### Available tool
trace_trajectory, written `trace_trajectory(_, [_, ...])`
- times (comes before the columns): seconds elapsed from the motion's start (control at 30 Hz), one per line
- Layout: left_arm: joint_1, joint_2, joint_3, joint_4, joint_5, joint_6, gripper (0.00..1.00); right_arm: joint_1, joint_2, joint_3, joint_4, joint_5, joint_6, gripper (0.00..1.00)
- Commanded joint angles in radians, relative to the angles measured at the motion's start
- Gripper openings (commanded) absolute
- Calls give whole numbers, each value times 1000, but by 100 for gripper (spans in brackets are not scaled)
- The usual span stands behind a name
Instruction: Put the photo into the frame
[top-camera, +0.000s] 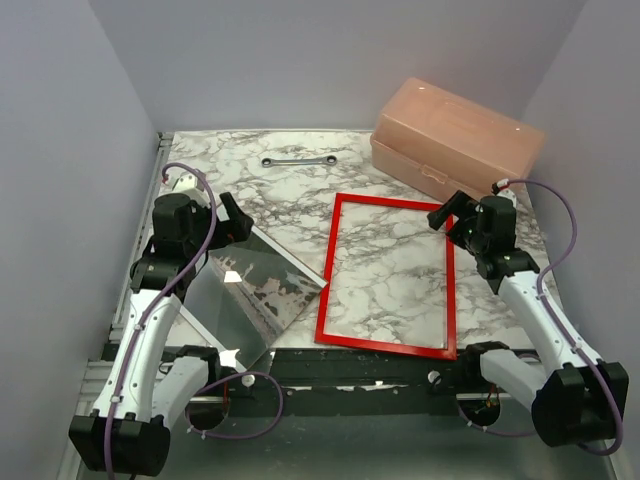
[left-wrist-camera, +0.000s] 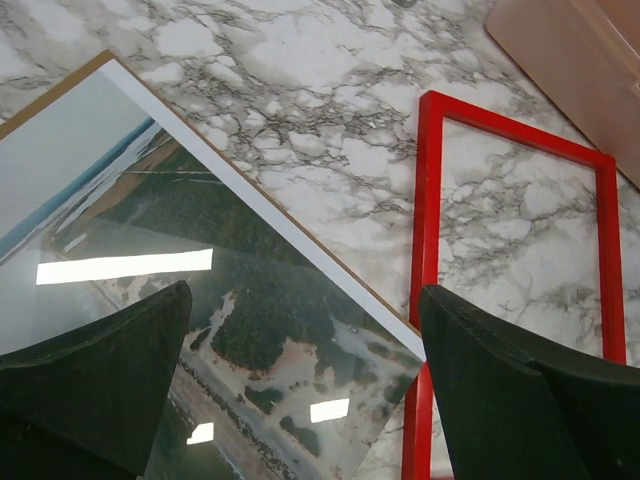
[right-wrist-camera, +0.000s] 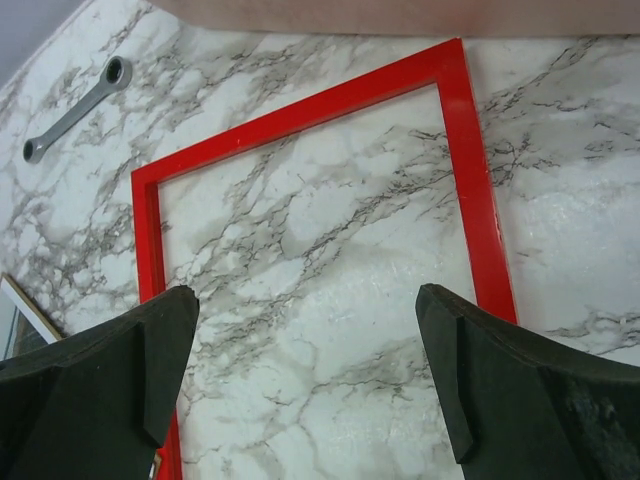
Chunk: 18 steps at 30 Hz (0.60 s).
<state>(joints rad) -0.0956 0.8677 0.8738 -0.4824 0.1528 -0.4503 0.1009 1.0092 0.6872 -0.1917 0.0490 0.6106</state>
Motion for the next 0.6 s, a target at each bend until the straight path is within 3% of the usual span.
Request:
trace_trajectory(0.0, [2,-22,31,-39,162,119,99,-3,14,75,-100,-74,-37,100])
trace_trajectory(0.2, [2,-52,-55,24,202,189,99,-3,134,149,-67,6,-72,100])
trace_trajectory(0.57, [2,-138,-101,29,199,199,98,-3,538,393,-9,253,-61,100])
